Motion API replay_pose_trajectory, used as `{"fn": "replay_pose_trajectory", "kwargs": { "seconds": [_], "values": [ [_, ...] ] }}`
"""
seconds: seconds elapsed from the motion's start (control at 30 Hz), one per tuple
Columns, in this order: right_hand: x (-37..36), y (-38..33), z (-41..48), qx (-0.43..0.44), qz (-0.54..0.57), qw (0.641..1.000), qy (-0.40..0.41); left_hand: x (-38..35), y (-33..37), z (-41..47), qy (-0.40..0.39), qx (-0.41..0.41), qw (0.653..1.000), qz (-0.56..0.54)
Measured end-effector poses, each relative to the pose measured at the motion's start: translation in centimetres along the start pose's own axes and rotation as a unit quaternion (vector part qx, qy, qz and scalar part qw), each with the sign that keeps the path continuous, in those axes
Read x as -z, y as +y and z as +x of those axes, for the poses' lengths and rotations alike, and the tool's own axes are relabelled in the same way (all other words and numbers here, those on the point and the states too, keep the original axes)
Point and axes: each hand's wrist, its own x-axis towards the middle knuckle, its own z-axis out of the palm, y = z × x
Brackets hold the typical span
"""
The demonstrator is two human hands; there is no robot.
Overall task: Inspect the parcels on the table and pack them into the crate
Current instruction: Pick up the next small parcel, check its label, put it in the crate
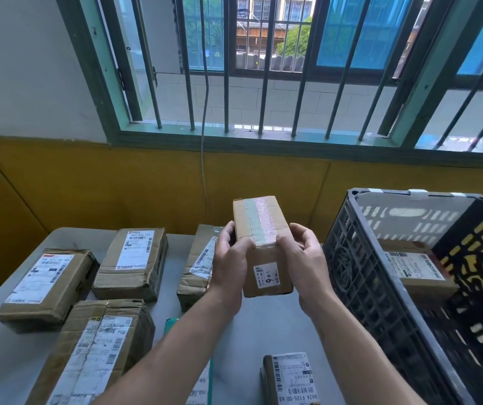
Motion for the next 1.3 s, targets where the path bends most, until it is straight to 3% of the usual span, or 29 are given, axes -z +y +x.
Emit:
{"fn": "replay_pose_trajectory", "kwargs": {
  "seconds": [0.87,1.3],
  "values": [
    [0.24,0.33,0.14,0.018,0.003,1.0,0.022,-0.14,0.3,-0.4,0.028,-0.052,0.998,0.027],
    [0.09,0.45,0.33,0.029,0.006,0.999,0.036,-0.3,0.31,-0.55,0.03,-0.031,0.999,0.003]
  ]
}}
